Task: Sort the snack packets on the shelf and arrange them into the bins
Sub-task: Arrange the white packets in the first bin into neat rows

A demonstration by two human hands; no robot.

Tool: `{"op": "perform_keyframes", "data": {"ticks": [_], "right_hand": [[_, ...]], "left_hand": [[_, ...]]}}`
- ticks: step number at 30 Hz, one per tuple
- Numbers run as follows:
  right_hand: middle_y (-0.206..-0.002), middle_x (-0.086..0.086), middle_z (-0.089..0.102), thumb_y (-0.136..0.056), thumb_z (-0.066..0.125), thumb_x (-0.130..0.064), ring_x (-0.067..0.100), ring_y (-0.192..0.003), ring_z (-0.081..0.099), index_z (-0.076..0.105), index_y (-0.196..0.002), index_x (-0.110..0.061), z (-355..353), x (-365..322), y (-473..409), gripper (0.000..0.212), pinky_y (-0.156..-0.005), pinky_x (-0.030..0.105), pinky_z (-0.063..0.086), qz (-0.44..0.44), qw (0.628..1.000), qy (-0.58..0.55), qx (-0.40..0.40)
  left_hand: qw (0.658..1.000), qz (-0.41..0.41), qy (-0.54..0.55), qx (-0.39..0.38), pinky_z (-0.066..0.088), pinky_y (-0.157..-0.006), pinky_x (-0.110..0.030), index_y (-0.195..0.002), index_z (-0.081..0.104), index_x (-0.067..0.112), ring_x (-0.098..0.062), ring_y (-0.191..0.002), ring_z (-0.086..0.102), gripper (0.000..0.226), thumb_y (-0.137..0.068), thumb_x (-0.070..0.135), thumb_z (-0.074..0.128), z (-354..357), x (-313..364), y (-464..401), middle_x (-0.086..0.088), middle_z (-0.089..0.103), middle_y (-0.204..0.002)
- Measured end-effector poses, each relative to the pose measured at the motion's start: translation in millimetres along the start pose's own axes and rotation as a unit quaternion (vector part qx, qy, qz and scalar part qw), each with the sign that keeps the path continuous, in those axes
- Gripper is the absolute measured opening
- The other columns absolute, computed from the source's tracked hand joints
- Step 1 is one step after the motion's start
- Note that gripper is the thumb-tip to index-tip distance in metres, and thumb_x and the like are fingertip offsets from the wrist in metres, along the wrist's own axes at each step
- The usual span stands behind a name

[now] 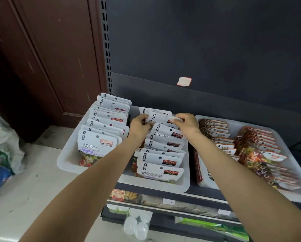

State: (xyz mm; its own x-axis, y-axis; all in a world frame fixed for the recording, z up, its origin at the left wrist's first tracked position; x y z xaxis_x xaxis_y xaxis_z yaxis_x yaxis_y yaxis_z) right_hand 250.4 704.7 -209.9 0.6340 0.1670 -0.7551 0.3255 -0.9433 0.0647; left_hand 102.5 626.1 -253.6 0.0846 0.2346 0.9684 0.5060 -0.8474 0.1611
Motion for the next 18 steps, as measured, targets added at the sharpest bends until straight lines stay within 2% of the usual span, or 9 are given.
{"op": "perform_keyframes", "data": {"ticks": [2,4,7,9,13,16,18], "right_hand": [[-0.094,0.012,0.06,-0.092,0.058,-0.017,0.026,-0.086,0.054,0.063,-0.095,-0.005,3.0,0.9,2.8,0.013,-0.065,0.03,0.042,-0.003,1.0,0.019,-0.017],[-0.095,0.004,0.055,-0.094,0.055,-0.019,0.017,-0.086,0.05,0.058,-0.101,-0.008,4.6,4.2,2.6,0.013,-0.064,0.028,0.037,0.005,0.999,0.025,-0.023],[-0.109,-0.003,0.055,-0.091,0.06,-0.023,0.014,-0.098,0.052,0.053,-0.119,-0.014,4.7,7.9,5.8,0.03,-0.081,0.029,0.044,0.004,0.998,-0.036,-0.045],[-0.113,0.001,0.061,-0.087,0.067,-0.018,0.017,-0.101,0.058,0.057,-0.12,-0.013,4.8,11.3,7.1,0.034,-0.088,0.034,0.049,-0.008,0.998,-0.03,-0.06],[-0.095,0.011,0.069,-0.087,0.066,-0.012,0.023,-0.085,0.065,0.07,-0.096,-0.003,1.6,11.4,6.4,0.013,-0.077,0.034,0.053,-0.011,0.999,0.037,-0.03],[-0.097,0.007,0.07,-0.089,0.061,-0.01,0.015,-0.084,0.062,0.071,-0.1,-0.006,-6.2,7.6,18.0,0.015,-0.077,0.025,0.048,-0.082,0.994,0.042,0.052],[-0.102,0.007,0.069,-0.09,0.06,-0.009,0.017,-0.094,0.063,0.069,-0.107,-0.007,-6.5,14.3,26.1,0.019,-0.082,0.022,0.047,-0.101,0.994,0.017,0.046]], "left_hand": [[0.999,-0.013,0.044,-0.005,0.051,-0.064,-0.013,-0.101,0.052,0.009,-0.017,-0.079,0.059,0.012,-0.092,0.001,0.055,-0.7,-4.3,1.4,-0.007,0.06,-0.095],[0.997,-0.01,0.079,-0.012,0.053,-0.074,-0.024,-0.104,0.045,0.009,-0.019,-0.09,0.057,0.02,-0.09,0.002,0.058,-1.8,-3.0,1.7,-0.008,0.057,-0.105],[0.992,-0.007,0.122,-0.037,0.053,-0.084,-0.031,-0.131,0.035,0.017,-0.02,-0.103,0.058,0.051,-0.089,0.007,0.061,-3.8,4.2,4.5,0.0,0.052,-0.113],[0.992,-0.026,0.112,-0.061,0.049,-0.093,-0.039,-0.143,0.027,0.023,-0.023,-0.111,0.056,0.062,-0.092,0.009,0.058,-1.9,4.8,5.5,0.002,0.049,-0.118],[0.994,-0.037,0.082,-0.067,0.051,-0.091,-0.038,-0.134,0.046,0.021,-0.023,-0.109,0.058,0.039,-0.096,0.021,0.053,0.7,8.3,7.2,-0.007,0.055,-0.131],[0.991,-0.02,0.128,-0.038,0.048,-0.097,-0.044,-0.12,0.055,0.03,-0.023,-0.114,0.057,0.024,-0.098,0.032,0.046,-2.0,10.6,8.5,-0.005,0.058,-0.128],[0.99,-0.038,0.127,-0.041,0.047,-0.098,-0.046,-0.115,0.057,0.034,-0.023,-0.112,0.059,0.028,-0.098,0.046,0.038,-3.8,4.0,7.7,-0.003,0.062,-0.122]]}}
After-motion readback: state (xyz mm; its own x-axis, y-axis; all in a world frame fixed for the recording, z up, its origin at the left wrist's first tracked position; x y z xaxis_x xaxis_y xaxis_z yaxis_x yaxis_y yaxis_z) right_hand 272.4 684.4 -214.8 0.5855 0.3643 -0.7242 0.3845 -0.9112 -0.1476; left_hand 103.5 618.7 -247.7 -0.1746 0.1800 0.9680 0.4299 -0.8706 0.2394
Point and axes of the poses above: each hand's wrist, its own y-axis away from the middle knuckle, its own z-axis out of the palm, x = y × z, the point moved 5 cm from there along -y, towards the middle knuckle
